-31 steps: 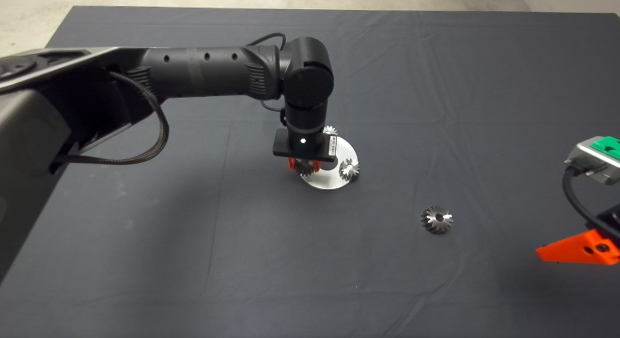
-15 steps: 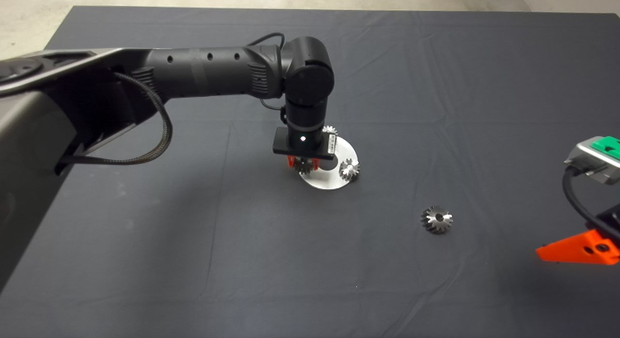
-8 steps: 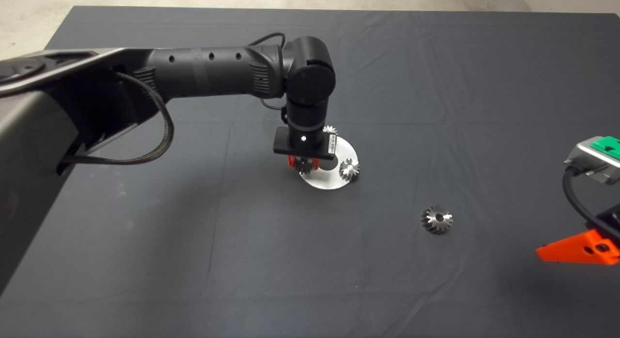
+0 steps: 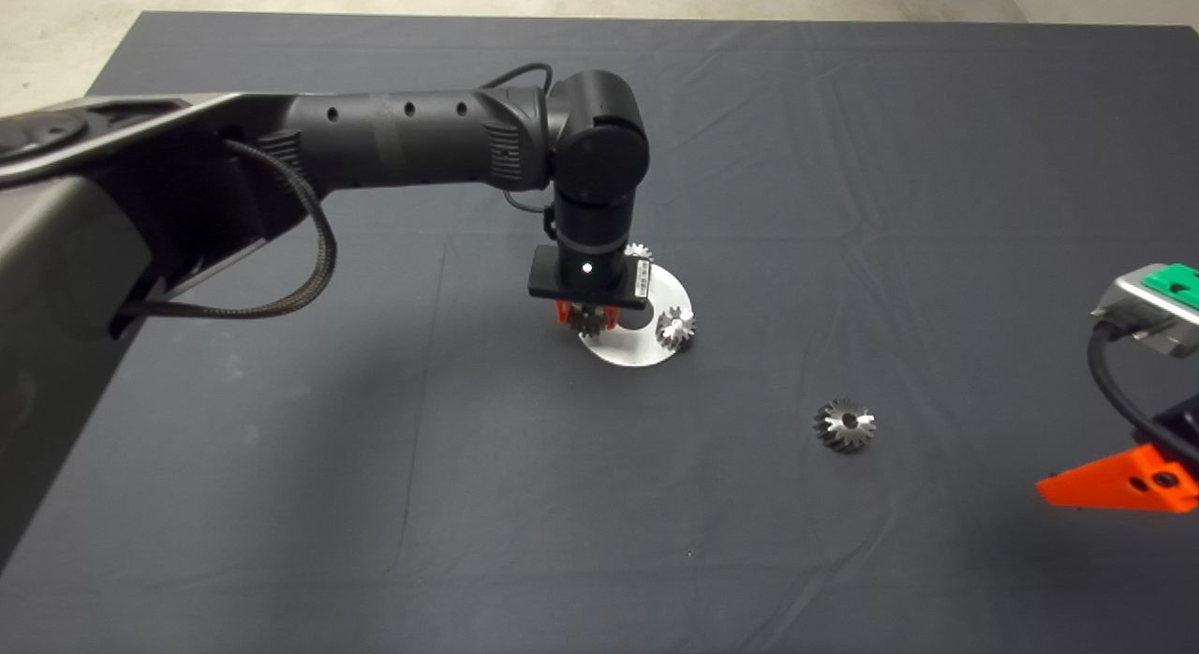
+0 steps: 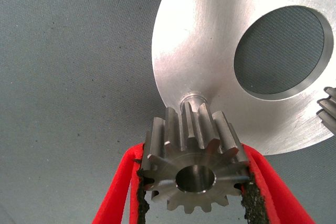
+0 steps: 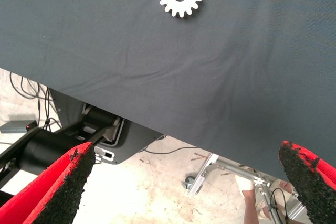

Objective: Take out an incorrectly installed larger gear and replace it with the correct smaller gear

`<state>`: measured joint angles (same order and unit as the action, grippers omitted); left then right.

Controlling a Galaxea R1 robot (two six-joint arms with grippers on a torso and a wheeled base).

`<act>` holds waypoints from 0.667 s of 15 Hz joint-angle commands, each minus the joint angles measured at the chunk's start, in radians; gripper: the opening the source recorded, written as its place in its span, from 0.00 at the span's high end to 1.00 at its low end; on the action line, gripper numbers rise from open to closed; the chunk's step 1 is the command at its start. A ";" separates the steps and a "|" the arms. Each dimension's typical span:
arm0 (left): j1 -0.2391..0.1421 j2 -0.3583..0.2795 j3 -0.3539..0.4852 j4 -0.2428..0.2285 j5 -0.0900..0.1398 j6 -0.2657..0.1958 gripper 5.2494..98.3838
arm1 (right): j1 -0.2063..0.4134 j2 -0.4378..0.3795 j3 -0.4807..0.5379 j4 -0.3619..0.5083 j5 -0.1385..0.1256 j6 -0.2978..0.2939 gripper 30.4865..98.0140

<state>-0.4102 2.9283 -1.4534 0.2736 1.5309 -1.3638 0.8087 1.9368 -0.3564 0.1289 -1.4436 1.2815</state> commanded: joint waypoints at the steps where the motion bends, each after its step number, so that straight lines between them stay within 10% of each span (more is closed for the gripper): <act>1: -0.012 0.007 -0.005 0.018 0.049 0.003 0.69 | 0.017 0.002 0.004 0.031 0.000 0.007 0.08; 10: -0.012 0.007 -0.005 0.040 0.037 0.003 0.70 | 0.017 0.003 0.004 0.031 -0.001 0.007 0.08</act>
<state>-0.4102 2.9287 -1.4534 0.2815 1.5298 -1.3638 0.8087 1.9368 -0.3564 0.1289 -1.4436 1.2815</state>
